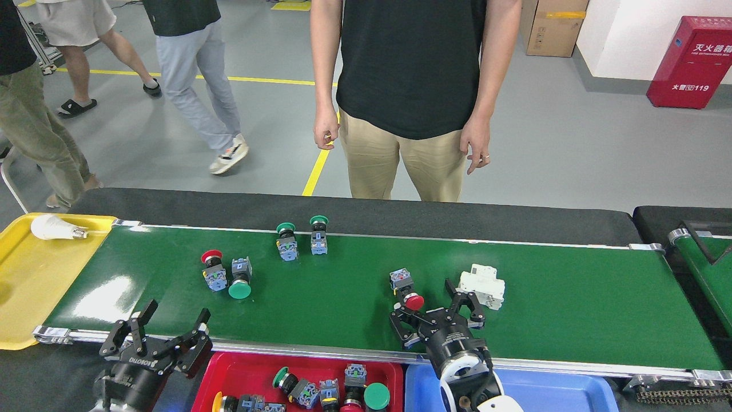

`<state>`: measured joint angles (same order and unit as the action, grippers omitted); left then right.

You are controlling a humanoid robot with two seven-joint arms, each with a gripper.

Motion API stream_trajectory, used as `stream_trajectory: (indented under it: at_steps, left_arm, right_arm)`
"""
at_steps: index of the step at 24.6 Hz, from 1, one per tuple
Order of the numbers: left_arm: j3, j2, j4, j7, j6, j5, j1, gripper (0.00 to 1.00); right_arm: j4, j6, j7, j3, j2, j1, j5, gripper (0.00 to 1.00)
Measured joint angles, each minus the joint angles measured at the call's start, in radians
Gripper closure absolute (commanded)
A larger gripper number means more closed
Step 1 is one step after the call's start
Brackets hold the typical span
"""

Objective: Pick switch part from conveyor to tray

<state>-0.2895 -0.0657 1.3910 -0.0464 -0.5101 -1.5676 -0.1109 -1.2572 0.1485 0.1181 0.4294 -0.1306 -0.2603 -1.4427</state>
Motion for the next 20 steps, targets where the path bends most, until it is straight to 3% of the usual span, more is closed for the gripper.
stream_trajectory:
  at_steps: [1,2,3,5,11,16,20]
  left_arm:
    - [0.007,0.001,-0.036,-0.023,-0.002,0.0,-0.024,0.0]
    - [0.009,0.003,-0.068,-0.039,-0.003,0.0,-0.049,0.0]
    - [0.01,0.003,-0.092,-0.049,0.007,0.0,-0.068,0.0]
    - [0.014,0.003,-0.136,-0.064,0.047,0.0,-0.104,0.0]
    - [0.016,-0.001,-0.287,-0.072,0.21,-0.002,-0.195,0.0]
    - [0.016,-0.025,-0.35,-0.075,0.248,-0.002,-0.234,0.0]
    - [0.014,-0.03,-0.399,-0.076,0.258,-0.002,-0.26,0.0]
  right_arm:
    - [0.017,0.0,0.0,0.008,-0.007,-0.01,0.001,0.31]
    - [0.029,0.001,0.0,0.014,-0.012,-0.017,0.001,0.59]
    - [0.04,0.003,0.002,0.021,-0.015,-0.023,0.001,0.75]
    - [0.051,0.007,0.009,0.038,-0.015,-0.033,0.002,0.91]
    - [0.068,-0.048,0.024,0.064,-0.015,-0.056,0.003,0.97]
    - [0.057,-0.086,0.028,0.085,-0.015,-0.056,0.003,0.97]
    - [-0.103,-0.131,0.055,0.151,0.002,-0.017,0.002,0.97]
